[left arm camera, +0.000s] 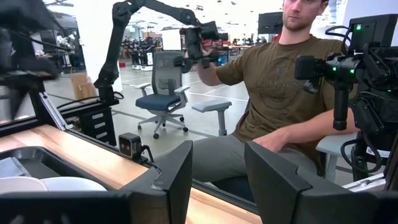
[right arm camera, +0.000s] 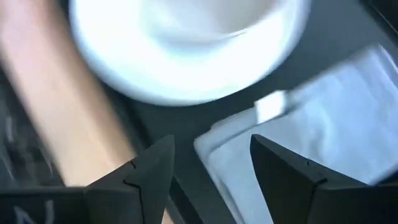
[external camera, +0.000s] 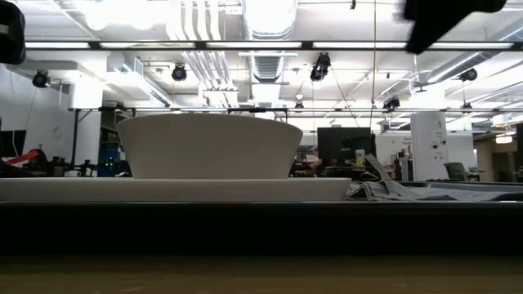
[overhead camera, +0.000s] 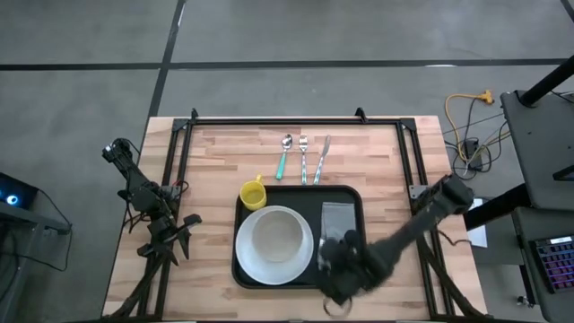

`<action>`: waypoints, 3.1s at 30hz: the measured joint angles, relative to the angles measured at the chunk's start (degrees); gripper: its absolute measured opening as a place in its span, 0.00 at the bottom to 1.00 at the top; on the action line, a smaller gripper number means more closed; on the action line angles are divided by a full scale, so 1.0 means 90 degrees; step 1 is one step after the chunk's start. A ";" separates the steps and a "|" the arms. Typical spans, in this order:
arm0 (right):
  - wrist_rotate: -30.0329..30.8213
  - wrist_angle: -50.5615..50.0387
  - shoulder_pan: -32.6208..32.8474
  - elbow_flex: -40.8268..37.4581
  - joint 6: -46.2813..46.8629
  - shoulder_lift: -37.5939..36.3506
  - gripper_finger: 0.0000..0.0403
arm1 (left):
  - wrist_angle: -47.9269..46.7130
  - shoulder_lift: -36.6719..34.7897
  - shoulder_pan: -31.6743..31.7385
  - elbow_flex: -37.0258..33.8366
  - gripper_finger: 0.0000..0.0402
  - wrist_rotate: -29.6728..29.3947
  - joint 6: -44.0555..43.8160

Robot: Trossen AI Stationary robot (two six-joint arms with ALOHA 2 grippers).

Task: Set up tray
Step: Put the blue patterned fork on the gray napkin

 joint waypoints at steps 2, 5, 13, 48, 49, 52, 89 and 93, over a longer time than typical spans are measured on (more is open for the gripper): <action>-0.0516 -0.0199 -0.0440 0.0000 0.0971 -0.0155 0.51 | -0.0002 0.0001 0.0001 0.0000 0.33 -0.0002 -0.0001; -0.0893 -0.0228 -0.1135 0.0000 0.1414 -0.0246 0.51 | -0.0001 0.0000 0.0002 -0.0001 0.33 -0.0002 0.0001; -0.1525 0.0238 -0.2947 0.0000 0.0323 -0.0276 0.51 | -0.0001 0.0002 0.0002 -0.0001 0.33 -0.0002 0.0000; -0.2950 0.1201 -0.6324 0.0000 -0.1137 -0.0157 0.51 | -0.0002 0.0001 0.0000 0.0000 0.33 0.0000 -0.0002; -0.2934 0.1205 -0.6324 0.0000 -0.1091 -0.0157 0.51 | -0.0001 0.0000 0.0000 0.0001 0.33 -0.0001 -0.0001; -0.2823 0.1203 -0.6343 0.0000 -0.0950 -0.0157 0.51 | -0.0002 0.0001 0.0000 -0.0001 0.33 -0.0001 0.0001; -0.2630 -0.2519 -0.6545 0.4760 -0.1691 0.3348 0.51 | -0.0002 0.0002 0.0000 0.0000 0.33 -0.0002 -0.0001; -0.2424 -0.2541 -0.6566 0.4753 -0.1783 0.3358 0.51 | -0.0002 0.0002 0.0000 0.0001 0.33 -0.0002 0.0001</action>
